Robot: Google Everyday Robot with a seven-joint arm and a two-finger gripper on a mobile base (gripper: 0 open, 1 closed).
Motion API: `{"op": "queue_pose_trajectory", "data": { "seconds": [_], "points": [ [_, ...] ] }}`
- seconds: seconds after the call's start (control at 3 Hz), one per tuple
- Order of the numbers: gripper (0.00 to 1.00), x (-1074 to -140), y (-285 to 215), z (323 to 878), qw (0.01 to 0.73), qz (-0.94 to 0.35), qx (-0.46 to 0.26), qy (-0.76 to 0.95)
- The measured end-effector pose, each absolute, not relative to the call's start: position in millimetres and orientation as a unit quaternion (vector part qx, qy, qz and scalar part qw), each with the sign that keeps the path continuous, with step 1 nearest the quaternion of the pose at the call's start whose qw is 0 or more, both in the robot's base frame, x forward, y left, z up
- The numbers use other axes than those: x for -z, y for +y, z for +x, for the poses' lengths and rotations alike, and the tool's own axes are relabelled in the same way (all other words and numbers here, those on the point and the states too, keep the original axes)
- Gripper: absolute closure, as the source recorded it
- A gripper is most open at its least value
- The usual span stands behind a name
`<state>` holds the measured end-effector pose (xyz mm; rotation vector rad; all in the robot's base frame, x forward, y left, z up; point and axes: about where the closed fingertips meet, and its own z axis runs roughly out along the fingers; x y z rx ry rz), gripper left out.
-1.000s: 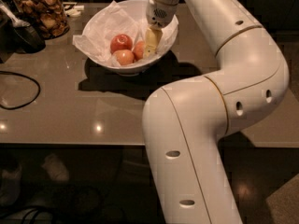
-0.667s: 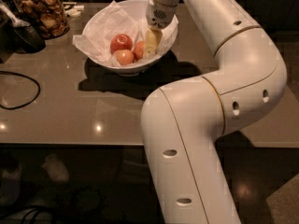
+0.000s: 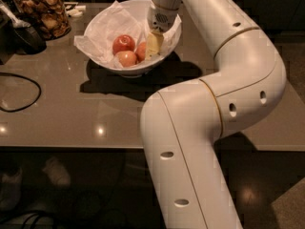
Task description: Pick apple from white bowl
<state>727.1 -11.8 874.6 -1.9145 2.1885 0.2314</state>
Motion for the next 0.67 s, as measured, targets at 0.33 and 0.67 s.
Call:
{"op": "queue_pose_trajectory", "data": {
  "seconds": [0.33,0.67],
  "points": [
    [0.28,-871.7,-8.0,727.8,0.109,-0.655,-0.080,0.743],
    [0.28,-867.8,-3.2,728.1,0.106,-0.658,-0.083,0.741]
  ]
}}
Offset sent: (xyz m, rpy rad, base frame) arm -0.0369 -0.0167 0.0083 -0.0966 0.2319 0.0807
